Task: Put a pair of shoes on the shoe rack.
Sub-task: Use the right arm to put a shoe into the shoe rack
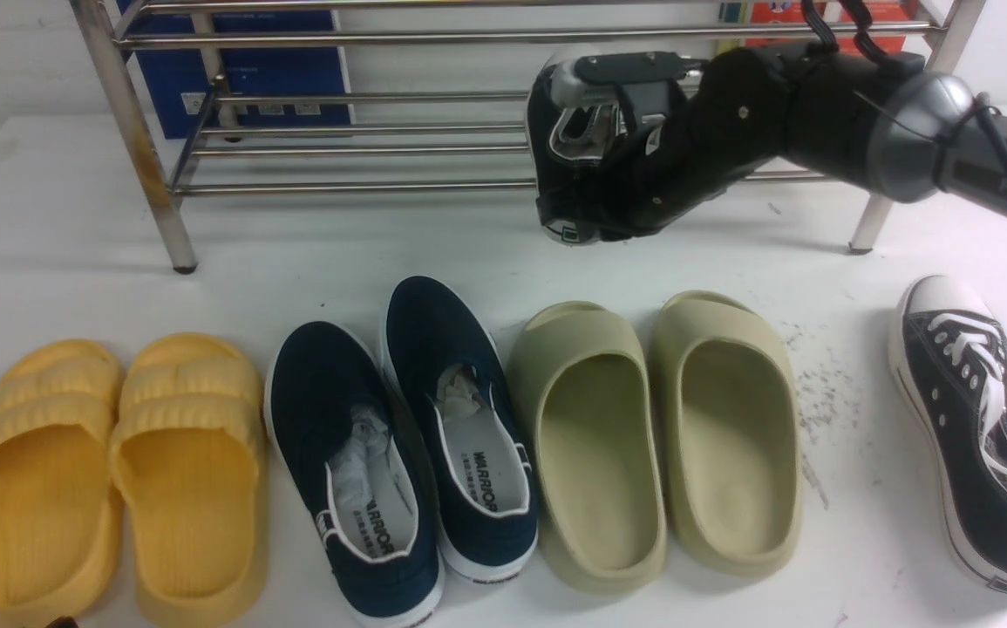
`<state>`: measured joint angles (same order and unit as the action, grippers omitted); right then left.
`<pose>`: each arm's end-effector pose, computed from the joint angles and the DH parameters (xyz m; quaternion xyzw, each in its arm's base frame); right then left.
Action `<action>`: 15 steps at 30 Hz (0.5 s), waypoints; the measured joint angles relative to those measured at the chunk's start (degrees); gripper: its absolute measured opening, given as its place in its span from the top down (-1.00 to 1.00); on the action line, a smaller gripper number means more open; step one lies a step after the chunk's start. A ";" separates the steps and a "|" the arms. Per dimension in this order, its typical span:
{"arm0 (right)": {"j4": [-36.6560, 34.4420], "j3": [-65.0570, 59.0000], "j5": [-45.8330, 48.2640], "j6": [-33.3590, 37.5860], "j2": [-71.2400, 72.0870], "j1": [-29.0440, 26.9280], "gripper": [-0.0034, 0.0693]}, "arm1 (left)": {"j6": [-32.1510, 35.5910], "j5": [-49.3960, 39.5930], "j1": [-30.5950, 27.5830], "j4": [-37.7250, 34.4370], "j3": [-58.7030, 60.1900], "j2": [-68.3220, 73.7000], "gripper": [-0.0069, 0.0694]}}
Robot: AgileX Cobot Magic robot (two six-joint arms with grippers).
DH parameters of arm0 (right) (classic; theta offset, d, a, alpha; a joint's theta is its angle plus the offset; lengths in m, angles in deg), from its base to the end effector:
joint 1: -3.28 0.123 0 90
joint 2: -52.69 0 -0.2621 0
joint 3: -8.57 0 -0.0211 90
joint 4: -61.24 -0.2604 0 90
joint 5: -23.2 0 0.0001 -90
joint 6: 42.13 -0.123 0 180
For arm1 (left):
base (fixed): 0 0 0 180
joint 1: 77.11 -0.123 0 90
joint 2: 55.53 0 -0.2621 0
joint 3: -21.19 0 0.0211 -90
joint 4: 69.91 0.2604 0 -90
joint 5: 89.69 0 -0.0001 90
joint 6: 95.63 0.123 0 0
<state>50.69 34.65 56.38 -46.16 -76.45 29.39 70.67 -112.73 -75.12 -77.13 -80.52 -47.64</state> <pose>0.4517 0.2351 0.2002 -0.1253 0.9170 0.1693 0.3387 0.1146 -0.0100 0.1572 -0.1158 0.8060 -0.1320 0.5653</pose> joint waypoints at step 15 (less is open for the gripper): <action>-0.29 0.00 -4.31 -0.20 0.00 -1.01 0.83 | 0.00 0.00 0.00 0.00 0.00 0.00 0.19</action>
<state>50.40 34.65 52.07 -46.37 -76.45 28.38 70.67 -112.73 -75.12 -77.13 -80.52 -47.64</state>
